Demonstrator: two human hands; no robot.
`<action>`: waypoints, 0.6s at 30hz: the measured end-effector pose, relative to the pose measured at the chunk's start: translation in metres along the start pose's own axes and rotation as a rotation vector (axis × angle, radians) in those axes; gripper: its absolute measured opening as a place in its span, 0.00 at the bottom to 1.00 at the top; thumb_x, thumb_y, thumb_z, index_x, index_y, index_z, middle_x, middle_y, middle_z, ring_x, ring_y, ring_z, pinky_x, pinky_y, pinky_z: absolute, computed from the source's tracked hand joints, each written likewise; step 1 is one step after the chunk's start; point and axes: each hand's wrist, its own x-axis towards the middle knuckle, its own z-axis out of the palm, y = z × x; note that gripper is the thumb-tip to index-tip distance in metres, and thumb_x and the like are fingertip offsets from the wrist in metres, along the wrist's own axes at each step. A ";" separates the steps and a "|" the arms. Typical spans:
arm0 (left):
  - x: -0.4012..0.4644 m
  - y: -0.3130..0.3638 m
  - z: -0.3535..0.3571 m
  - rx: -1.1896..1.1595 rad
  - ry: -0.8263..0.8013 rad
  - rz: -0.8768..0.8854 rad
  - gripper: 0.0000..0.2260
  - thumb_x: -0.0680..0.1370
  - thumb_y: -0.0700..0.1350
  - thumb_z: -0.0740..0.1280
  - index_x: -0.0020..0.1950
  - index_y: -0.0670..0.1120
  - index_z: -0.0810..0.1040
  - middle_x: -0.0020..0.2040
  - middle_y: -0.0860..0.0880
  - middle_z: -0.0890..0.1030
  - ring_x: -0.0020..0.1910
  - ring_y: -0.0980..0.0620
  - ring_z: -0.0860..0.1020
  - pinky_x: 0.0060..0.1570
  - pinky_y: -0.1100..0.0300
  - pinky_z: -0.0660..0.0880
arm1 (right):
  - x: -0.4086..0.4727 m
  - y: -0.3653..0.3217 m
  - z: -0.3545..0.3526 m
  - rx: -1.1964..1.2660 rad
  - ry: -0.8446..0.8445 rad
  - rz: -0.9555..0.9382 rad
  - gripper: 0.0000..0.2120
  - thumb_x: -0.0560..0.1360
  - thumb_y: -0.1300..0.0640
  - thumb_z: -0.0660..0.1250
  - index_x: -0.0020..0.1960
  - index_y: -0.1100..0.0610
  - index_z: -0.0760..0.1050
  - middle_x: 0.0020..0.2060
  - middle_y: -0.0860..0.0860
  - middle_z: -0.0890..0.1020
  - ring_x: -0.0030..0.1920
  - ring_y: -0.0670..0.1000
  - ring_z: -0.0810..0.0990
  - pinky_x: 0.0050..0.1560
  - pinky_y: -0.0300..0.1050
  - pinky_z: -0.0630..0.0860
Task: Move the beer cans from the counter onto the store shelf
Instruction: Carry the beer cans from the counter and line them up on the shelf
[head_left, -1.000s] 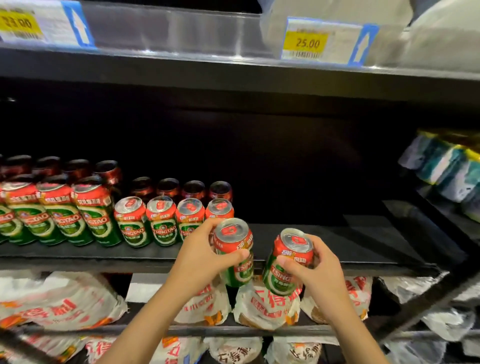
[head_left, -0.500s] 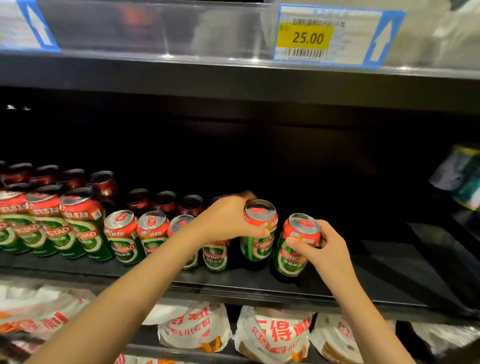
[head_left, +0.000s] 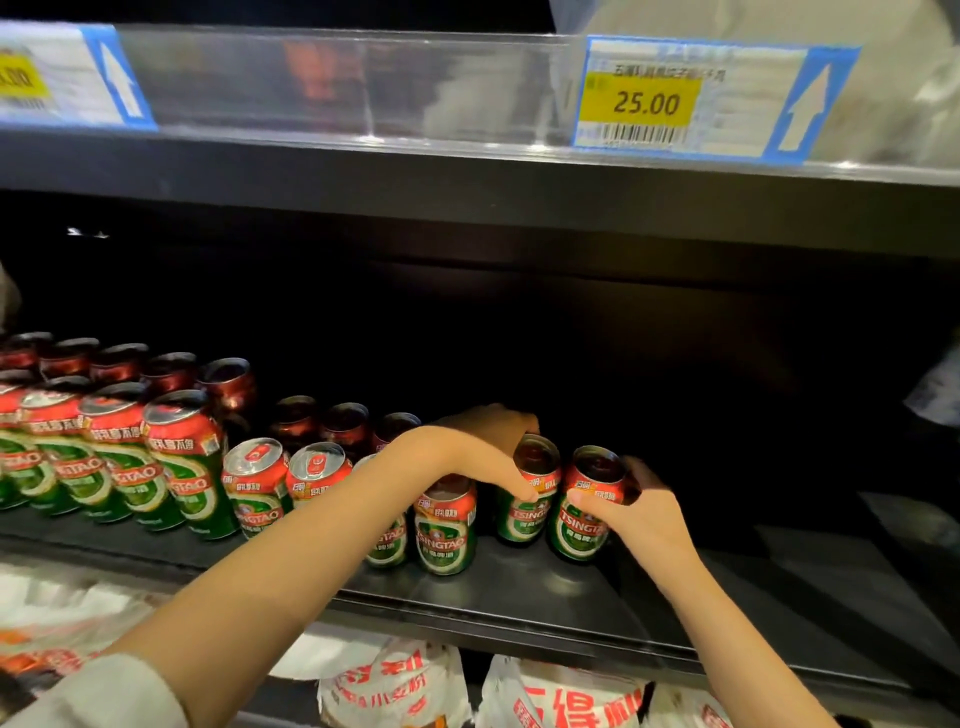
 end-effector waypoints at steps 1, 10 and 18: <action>0.001 -0.001 0.001 -0.009 -0.009 0.010 0.25 0.69 0.54 0.72 0.63 0.51 0.68 0.59 0.50 0.75 0.54 0.49 0.75 0.53 0.54 0.74 | 0.001 0.002 0.001 0.005 0.005 0.002 0.28 0.64 0.58 0.78 0.59 0.48 0.70 0.47 0.43 0.76 0.47 0.44 0.76 0.45 0.34 0.72; 0.015 -0.004 -0.003 0.086 -0.021 0.084 0.25 0.68 0.51 0.74 0.62 0.48 0.70 0.57 0.48 0.77 0.54 0.49 0.76 0.54 0.52 0.76 | 0.010 0.009 0.006 0.090 -0.004 0.012 0.28 0.63 0.61 0.78 0.59 0.51 0.71 0.50 0.47 0.78 0.49 0.46 0.77 0.48 0.38 0.74; 0.030 -0.015 0.001 0.145 0.028 0.050 0.18 0.66 0.50 0.74 0.52 0.53 0.73 0.43 0.54 0.76 0.44 0.53 0.77 0.44 0.59 0.77 | 0.029 0.010 0.016 0.092 -0.012 0.045 0.25 0.62 0.62 0.78 0.54 0.51 0.72 0.47 0.49 0.79 0.50 0.50 0.79 0.52 0.44 0.75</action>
